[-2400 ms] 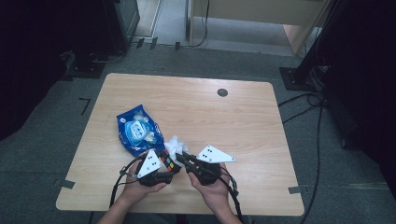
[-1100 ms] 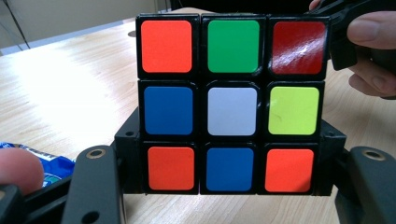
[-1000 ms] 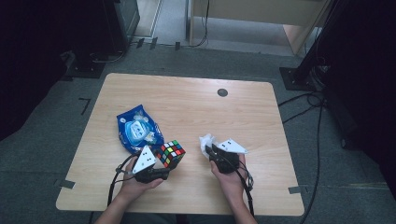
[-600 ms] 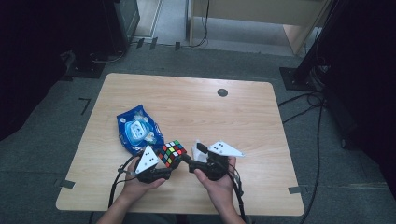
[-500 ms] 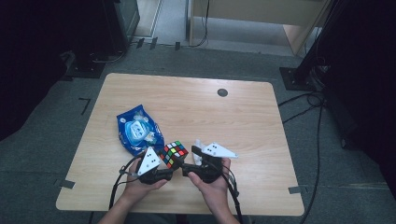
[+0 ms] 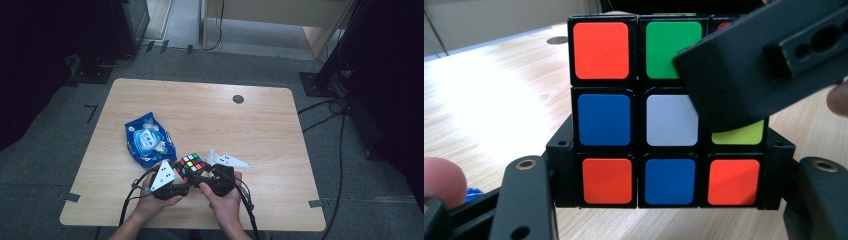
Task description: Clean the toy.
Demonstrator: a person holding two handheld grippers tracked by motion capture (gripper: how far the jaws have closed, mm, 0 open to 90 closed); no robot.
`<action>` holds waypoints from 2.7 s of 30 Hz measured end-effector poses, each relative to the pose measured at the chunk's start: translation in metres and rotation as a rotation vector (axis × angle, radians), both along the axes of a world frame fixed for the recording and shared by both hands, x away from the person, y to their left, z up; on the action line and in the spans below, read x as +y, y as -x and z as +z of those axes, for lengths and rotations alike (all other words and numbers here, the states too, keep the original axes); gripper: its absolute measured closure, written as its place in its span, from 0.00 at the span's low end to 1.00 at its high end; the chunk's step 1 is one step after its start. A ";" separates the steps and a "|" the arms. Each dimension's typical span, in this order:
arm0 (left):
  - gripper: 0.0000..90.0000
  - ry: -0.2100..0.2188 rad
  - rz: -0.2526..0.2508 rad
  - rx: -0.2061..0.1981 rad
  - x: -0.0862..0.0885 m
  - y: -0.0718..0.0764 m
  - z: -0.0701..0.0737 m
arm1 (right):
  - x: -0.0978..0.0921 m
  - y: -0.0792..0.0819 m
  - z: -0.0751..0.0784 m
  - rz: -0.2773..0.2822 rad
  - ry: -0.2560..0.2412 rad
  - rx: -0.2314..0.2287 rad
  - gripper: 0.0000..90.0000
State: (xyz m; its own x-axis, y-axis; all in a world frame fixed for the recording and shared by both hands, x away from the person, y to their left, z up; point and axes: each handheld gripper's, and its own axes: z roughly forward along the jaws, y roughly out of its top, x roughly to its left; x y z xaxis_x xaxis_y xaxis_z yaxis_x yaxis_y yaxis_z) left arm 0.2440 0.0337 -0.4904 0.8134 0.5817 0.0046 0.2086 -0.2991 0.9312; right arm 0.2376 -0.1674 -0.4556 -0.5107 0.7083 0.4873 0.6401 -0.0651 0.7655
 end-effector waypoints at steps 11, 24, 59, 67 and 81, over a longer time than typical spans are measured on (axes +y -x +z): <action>0.38 -0.050 -0.009 -0.030 0.015 -0.006 -0.003 | -0.034 -0.009 0.025 0.010 0.043 -0.007 0.38; 0.29 -0.130 0.000 -0.122 0.003 0.004 -0.003 | -0.012 -0.007 0.019 0.117 0.115 0.026 0.38; 0.38 -0.040 0.126 -0.030 0.029 -0.013 -0.002 | -0.049 -0.034 -0.024 0.021 0.255 0.019 0.49; 0.38 -0.033 0.109 -0.018 0.028 -0.012 -0.001 | -0.045 -0.038 -0.058 0.012 0.463 -0.002 0.62; 0.38 -0.025 0.066 -0.001 0.021 -0.009 -0.003 | -0.043 -0.026 -0.040 0.036 0.385 -0.099 0.99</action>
State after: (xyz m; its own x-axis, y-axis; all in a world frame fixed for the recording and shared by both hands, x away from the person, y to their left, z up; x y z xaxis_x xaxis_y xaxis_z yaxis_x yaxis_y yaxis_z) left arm 0.2529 0.0551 -0.4930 0.7733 0.6338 0.0209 0.2274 -0.3079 0.9238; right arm 0.2640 -0.2103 -0.4960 -0.5698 0.8103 0.1370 0.5586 0.2597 0.7877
